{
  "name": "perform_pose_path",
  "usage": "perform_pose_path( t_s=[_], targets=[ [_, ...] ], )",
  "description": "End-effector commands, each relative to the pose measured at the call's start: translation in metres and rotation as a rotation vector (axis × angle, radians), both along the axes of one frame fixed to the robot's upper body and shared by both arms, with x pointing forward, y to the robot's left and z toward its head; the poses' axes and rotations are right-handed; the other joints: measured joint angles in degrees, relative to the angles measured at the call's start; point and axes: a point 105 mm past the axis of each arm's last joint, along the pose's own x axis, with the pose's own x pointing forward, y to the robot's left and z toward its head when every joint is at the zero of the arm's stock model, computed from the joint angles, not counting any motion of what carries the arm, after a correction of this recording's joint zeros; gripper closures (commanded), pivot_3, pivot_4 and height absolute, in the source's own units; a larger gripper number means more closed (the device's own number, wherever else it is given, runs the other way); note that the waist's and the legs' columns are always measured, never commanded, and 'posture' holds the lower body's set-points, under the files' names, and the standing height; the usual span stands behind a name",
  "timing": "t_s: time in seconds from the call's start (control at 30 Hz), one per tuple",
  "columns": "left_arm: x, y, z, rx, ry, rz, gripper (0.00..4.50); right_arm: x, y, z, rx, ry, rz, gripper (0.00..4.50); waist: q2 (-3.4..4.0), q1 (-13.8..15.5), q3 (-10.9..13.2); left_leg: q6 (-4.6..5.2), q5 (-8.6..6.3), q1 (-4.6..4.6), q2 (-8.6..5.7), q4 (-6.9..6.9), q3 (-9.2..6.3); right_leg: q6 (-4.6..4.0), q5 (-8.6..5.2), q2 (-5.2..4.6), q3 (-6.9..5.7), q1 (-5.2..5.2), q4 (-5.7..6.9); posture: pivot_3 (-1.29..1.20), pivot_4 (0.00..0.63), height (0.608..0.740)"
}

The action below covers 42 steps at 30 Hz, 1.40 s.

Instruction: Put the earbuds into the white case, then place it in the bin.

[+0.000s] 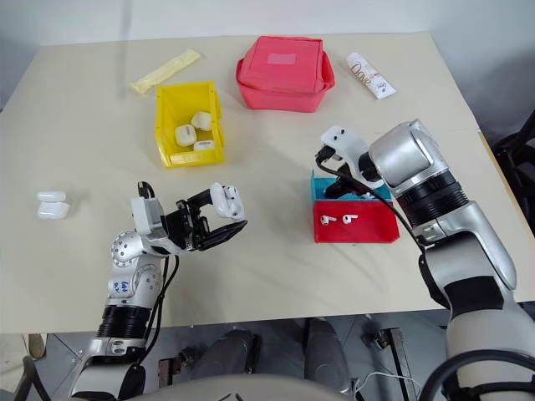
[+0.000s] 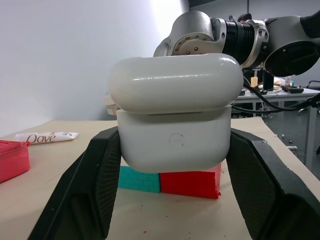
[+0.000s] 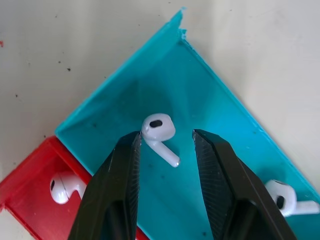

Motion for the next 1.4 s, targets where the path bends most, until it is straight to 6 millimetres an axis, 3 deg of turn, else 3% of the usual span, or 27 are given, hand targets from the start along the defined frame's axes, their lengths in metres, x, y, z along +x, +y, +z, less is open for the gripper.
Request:
perform_pose_path(
  t_s=[0.03, 0.5, 0.67, 0.73, 0.83, 0.97, 1.13, 1.33, 1.4],
  targets=[
    [-0.003, -0.002, 0.008, -0.012, -0.043, -0.002, 1.73, 0.003, 0.003, 0.008, 0.009, -0.019, -0.001, 2.81, 0.00, 0.0, 0.0, 0.00, 0.00, 0.00, -0.01, 0.00, 0.00, 0.00, 0.00, 0.00, 0.00, 0.00, 0.00, 0.00, 0.150, 0.740],
    [-0.004, -0.001, 0.009, -0.012, -0.047, 0.008, 1.73, 0.003, 0.006, 0.002, 0.008, -0.003, 0.000, 2.81, -0.01, 0.0, 0.0, 0.00, 0.00, 0.01, -0.01, 0.00, 0.02, 0.00, 0.00, 0.01, -0.01, -0.01, 0.02, 0.00, 0.150, 0.740],
    [-0.003, -0.001, 0.009, -0.011, -0.047, 0.007, 1.73, 0.005, 0.007, 0.002, 0.019, -0.009, -0.003, 3.96, -0.02, 0.0, 0.0, 0.00, 0.00, 0.01, -0.01, 0.00, 0.02, 0.00, 0.00, 0.01, -0.01, -0.01, 0.03, 0.00, 0.150, 0.740],
    [-0.002, -0.001, 0.009, -0.011, -0.047, 0.006, 1.73, 0.005, 0.008, 0.002, 0.024, -0.017, 0.002, 3.97, -0.03, -0.1, 0.0, 0.00, 0.00, 0.02, -0.01, 0.00, 0.02, 0.00, 0.00, 0.01, -0.01, -0.01, 0.03, 0.00, 0.150, 0.740],
    [0.000, -0.003, 0.009, -0.010, -0.046, 0.002, 1.73, 0.005, 0.010, 0.010, 0.058, -0.055, 0.027, 3.97, -0.03, 0.0, 0.0, 0.00, 0.00, 0.01, -0.01, 0.00, 0.02, -0.01, 0.00, 0.01, -0.01, -0.01, 0.04, 0.00, 0.150, 0.740],
    [0.003, -0.005, 0.008, -0.011, -0.043, -0.011, 1.73, 0.002, 0.017, 0.042, 0.203, -0.207, 0.115, 3.97, -0.03, 0.1, 0.0, 0.00, 0.00, -0.07, -0.04, 0.01, 0.03, 0.00, 0.00, 0.01, -0.03, -0.09, 0.04, 0.00, 0.150, 0.740],
    [0.007, -0.011, 0.005, -0.012, -0.030, -0.049, 1.73, -0.023, 0.015, 0.071, 0.366, -0.377, 0.245, 3.97, -0.08, 0.2, -0.1, 0.01, 0.01, -0.11, -0.07, 0.04, 0.01, 0.01, 0.01, 0.01, -0.07, -0.10, 0.03, 0.00, 0.150, 0.740],
    [0.015, -0.017, 0.005, -0.009, -0.025, -0.100, 1.73, -0.061, 0.013, 0.078, 0.510, -0.452, 0.318, 3.97, -0.10, 0.3, -0.1, 0.01, 0.01, -0.09, -0.01, 0.04, 0.01, 0.02, 0.01, -0.01, -0.09, -0.05, 0.03, 0.00, 0.150, 0.740],
    [0.018, -0.021, 0.006, -0.004, -0.029, -0.131, 1.73, -0.072, 0.018, 0.085, 0.630, -0.448, 0.304, 3.97, -0.11, 0.2, -0.1, 0.02, 0.01, -0.06, -0.04, 0.06, 0.05, 0.03, 0.01, -0.01, -0.05, -0.05, 0.06, 0.00, 0.150, 0.740]
  ],
)
